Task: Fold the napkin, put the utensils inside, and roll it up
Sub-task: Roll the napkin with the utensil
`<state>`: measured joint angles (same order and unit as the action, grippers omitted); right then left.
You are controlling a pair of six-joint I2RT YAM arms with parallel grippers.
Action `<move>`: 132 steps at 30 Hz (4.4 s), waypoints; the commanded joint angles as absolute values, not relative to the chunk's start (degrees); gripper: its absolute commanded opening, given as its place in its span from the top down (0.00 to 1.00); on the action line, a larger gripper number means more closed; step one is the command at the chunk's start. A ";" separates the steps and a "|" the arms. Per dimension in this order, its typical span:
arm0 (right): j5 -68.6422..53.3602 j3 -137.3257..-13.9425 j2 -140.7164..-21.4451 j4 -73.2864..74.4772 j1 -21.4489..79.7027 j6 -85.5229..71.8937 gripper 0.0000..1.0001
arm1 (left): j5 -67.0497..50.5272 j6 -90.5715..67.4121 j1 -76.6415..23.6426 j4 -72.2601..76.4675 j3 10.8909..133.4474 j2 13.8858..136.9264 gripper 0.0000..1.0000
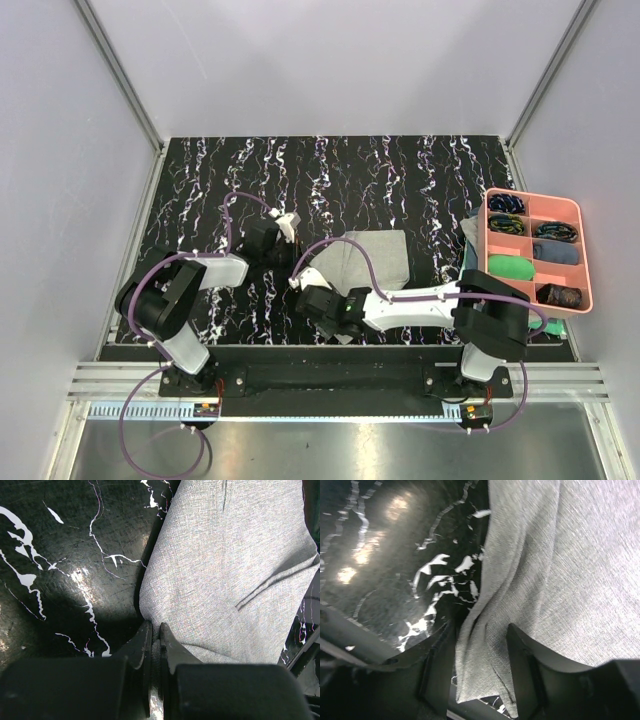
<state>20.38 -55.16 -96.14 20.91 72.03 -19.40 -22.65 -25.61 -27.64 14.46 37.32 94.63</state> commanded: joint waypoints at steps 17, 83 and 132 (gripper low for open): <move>5.67 -55.28 -96.51 21.98 71.02 -21.45 1.00 | -18.29 -22.85 -26.81 6.07 35.33 92.03 1.00; -52.56 -41.22 -110.04 -15.56 36.30 -25.49 1.00 | -31.55 -27.42 -22.94 16.52 28.13 92.63 0.57; 19.07 -62.14 -102.92 16.70 68.91 -4.31 0.43 | -27.24 -27.77 -24.43 1.05 34.81 93.17 1.00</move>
<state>17.50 -62.33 -100.92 19.03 69.25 -5.56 -30.30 -29.58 -24.18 7.14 35.53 92.03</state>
